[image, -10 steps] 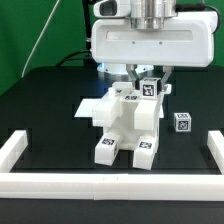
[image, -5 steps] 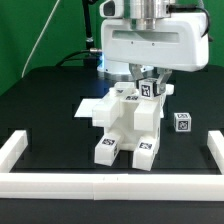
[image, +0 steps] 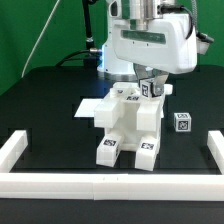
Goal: Assemble chair
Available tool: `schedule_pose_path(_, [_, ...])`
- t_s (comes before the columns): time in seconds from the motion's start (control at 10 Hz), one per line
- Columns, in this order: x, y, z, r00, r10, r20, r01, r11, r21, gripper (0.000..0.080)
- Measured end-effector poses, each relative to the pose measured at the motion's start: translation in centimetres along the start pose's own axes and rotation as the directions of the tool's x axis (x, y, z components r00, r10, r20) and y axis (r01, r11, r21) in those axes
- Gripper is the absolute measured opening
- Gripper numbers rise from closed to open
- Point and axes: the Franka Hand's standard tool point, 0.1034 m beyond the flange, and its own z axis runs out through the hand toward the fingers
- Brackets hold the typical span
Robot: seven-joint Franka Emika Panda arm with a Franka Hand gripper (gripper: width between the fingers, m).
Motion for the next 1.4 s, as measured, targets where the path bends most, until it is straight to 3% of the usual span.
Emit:
schedule_pose_path(0.1, [0.0,0.0,0.0,1.000,0.000,0.000,0.000,1.000,0.000,0.0507])
schedule_pose_path(0.2, [0.0,0.0,0.0,0.995,-0.103,-0.004,0.103,0.995,-0.005,0.0618])
schedule_pose_path(0.4, [-0.3,-0.5,-0.2,0.918,-0.397,-0.005,0.397,0.918,-0.002,0.0640])
schedule_pose_path(0.5, [-0.6,-0.6,-0.1,0.816,-0.578,-0.001,0.578,0.816,-0.002,0.0648])
schedule_pose_path(0.9, [-1.0,-0.4,-0.1,0.618,-0.786,-0.014,0.786,0.618,-0.013,0.0649])
schedule_pose_path(1.0, [-0.9,-0.4,-0.2,0.465,-0.885,0.010,0.885,0.464,-0.031,0.0649])
schedule_pose_path(1.1, [-0.5,-0.6,-0.3,0.355,-0.935,0.010,0.934,0.355,-0.033,0.0649])
schedule_pose_path(1.3, [-0.5,-0.5,-0.3,0.398,-0.917,0.009,0.917,0.398,-0.035,0.0649])
schedule_pose_path(1.4, [-0.5,-0.5,-0.3,0.397,-0.918,0.009,0.917,0.396,-0.036,0.0520])
